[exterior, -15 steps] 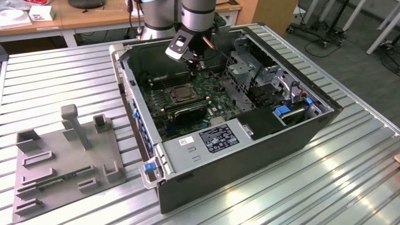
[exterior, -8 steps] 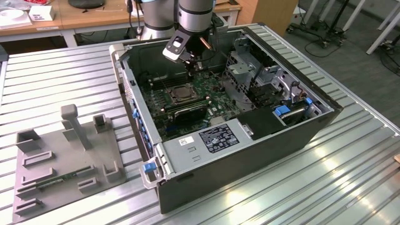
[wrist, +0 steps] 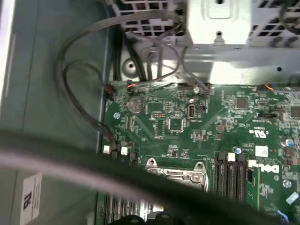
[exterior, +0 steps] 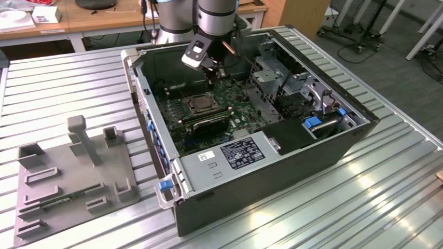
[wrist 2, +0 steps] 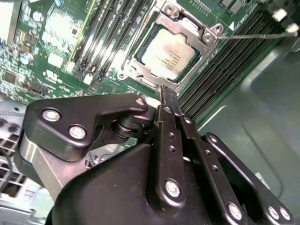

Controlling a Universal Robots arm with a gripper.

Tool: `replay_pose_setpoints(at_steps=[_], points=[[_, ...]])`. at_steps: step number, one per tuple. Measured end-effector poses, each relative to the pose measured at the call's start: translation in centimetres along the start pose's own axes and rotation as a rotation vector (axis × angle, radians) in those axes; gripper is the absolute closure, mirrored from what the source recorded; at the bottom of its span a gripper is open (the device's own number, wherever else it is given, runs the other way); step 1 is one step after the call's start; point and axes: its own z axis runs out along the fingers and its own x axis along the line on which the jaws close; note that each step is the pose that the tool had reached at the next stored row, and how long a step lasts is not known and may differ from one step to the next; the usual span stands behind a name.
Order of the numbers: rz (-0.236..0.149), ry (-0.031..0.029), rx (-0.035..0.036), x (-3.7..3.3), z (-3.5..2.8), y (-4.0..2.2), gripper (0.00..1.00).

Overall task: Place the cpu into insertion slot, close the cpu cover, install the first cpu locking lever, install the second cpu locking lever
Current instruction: 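Close the cpu cover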

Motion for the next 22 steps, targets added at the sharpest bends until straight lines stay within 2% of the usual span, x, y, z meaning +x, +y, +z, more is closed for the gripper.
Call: replay_pose_setpoints(at_steps=[12,22], points=[[-0.217,0.0118,0.0143,-0.01,0.06,-0.01,0.90],[-0.232,0.0124,0.0153,0.00,0.07,0.00,0.90]])
